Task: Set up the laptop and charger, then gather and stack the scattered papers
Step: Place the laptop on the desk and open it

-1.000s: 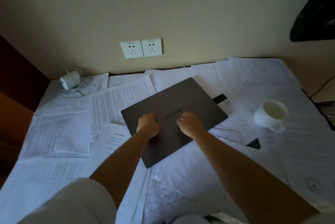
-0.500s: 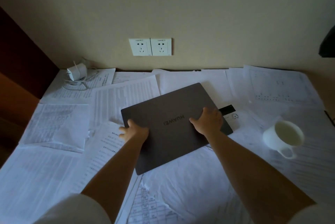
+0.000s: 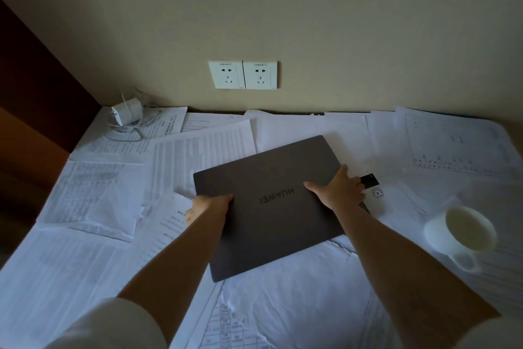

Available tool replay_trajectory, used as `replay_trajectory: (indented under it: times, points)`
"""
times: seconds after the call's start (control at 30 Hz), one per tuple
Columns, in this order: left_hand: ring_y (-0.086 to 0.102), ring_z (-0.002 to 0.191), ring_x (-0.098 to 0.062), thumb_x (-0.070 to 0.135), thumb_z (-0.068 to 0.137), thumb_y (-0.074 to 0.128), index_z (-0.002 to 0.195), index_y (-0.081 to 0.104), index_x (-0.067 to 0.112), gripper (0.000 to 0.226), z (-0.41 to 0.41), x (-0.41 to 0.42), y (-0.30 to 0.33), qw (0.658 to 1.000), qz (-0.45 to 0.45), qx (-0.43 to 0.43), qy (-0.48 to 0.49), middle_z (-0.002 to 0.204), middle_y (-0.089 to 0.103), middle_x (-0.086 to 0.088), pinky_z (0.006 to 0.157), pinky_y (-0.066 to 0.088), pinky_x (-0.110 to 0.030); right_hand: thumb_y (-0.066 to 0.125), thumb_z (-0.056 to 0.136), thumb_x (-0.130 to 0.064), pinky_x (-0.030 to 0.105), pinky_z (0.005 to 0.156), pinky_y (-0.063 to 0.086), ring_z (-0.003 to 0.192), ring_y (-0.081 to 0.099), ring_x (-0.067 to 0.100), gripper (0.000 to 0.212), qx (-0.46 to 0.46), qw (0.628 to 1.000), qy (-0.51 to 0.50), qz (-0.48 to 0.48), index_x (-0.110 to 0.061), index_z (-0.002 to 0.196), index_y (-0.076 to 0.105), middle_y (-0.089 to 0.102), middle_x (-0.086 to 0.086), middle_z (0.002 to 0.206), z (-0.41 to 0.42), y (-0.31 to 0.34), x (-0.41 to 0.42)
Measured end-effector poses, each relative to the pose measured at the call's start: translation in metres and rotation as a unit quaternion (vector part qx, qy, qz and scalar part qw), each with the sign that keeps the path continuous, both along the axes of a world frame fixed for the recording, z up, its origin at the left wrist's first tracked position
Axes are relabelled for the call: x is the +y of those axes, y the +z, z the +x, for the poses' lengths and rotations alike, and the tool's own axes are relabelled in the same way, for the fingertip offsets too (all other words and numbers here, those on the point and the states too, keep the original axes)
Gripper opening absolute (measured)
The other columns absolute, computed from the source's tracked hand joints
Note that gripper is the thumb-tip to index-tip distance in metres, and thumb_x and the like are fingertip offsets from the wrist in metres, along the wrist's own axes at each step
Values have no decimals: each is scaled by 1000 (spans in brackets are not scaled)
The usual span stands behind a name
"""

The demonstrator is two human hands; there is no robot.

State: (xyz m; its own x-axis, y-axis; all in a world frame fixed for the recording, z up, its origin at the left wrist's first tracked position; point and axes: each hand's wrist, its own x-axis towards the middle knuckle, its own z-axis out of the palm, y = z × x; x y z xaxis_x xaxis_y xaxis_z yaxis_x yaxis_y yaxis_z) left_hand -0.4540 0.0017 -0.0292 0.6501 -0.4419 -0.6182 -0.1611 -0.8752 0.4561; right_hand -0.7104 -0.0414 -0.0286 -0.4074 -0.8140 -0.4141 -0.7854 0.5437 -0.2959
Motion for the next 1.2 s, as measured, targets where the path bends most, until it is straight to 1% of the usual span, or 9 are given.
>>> replay_trajectory:
  times: [0.1, 0.2, 0.3, 0.4, 0.53, 0.67, 0.77, 0.97, 1.2]
  points:
    - [56, 97, -32, 55, 71, 70, 107, 54, 11, 58, 0, -9, 7, 996, 24, -72, -56, 103, 57, -15, 89, 50, -44, 64, 64, -77, 51, 107, 31, 132, 32, 44, 121, -1, 1000, -17, 18, -15, 150, 5, 24, 27, 145, -4, 4, 5]
    - [57, 96, -32, 53, 75, 67, 105, 55, 12, 52, 1, -23, 15, 992, -12, -92, -83, 104, 58, -14, 89, 51, -45, 62, 66, -76, 51, 106, 32, 134, 29, 44, 119, -8, 998, -53, 18, -15, 151, 5, 22, 26, 149, -9, 8, 16]
    - [59, 94, -31, 47, 78, 64, 99, 55, 10, 43, 0, -39, 19, 989, -50, -77, -115, 102, 59, -13, 89, 51, -45, 64, 67, -74, 50, 107, 32, 135, 28, 43, 118, -17, 996, -90, 10, -10, 150, 9, 21, 25, 150, -15, 14, 26]
    - [59, 95, -33, 46, 70, 62, 109, 57, 11, 52, 1, -51, 10, 987, -55, -61, -139, 106, 59, -13, 88, 51, -47, 67, 66, -72, 49, 107, 33, 135, 31, 40, 120, -21, 991, -130, 0, -5, 149, 12, 25, 23, 150, -20, 19, 37]
    - [58, 97, -36, 45, 60, 61, 113, 56, 11, 63, -2, -63, -6, 987, -76, 2, -145, 107, 59, -13, 87, 52, -48, 70, 67, -67, 50, 108, 31, 135, 28, 40, 118, -45, 985, -167, 8, -8, 150, 10, 23, 23, 149, -25, 18, 48]
    - [59, 95, -36, 35, 61, 57, 113, 57, 12, 57, 2, -76, -33, 987, -77, 28, -139, 106, 60, -12, 86, 53, -47, 71, 67, -66, 50, 106, 32, 134, 29, 40, 117, -46, 984, -172, 12, -9, 149, 10, 24, 23, 147, -29, 13, 50]
    - [58, 99, -36, 29, 63, 52, 115, 54, 10, 56, 5, -78, -41, 989, -66, 38, -123, 111, 57, -13, 90, 51, -48, 69, 68, -67, 50, 106, 33, 134, 30, 40, 117, -36, 986, -162, 13, -7, 149, 10, 25, 24, 147, -27, 8, 46]
    - [52, 110, -39, 21, 79, 46, 128, 49, 4, 51, 8, -69, -24, 991, -51, 10, -122, 122, 52, -18, 97, 45, -50, 69, 70, -66, 48, 103, 36, 131, 35, 40, 112, -27, 989, -148, -3, -7, 148, 14, 30, 23, 145, -21, 6, 40]
    - [51, 109, -39, 22, 79, 42, 128, 51, 8, 52, 16, -68, -27, 988, -56, -17, -141, 124, 53, -17, 97, 44, -50, 68, 71, -65, 49, 102, 37, 128, 38, 40, 108, -22, 989, -142, -14, -9, 148, 17, 33, 24, 142, -13, 2, 37]
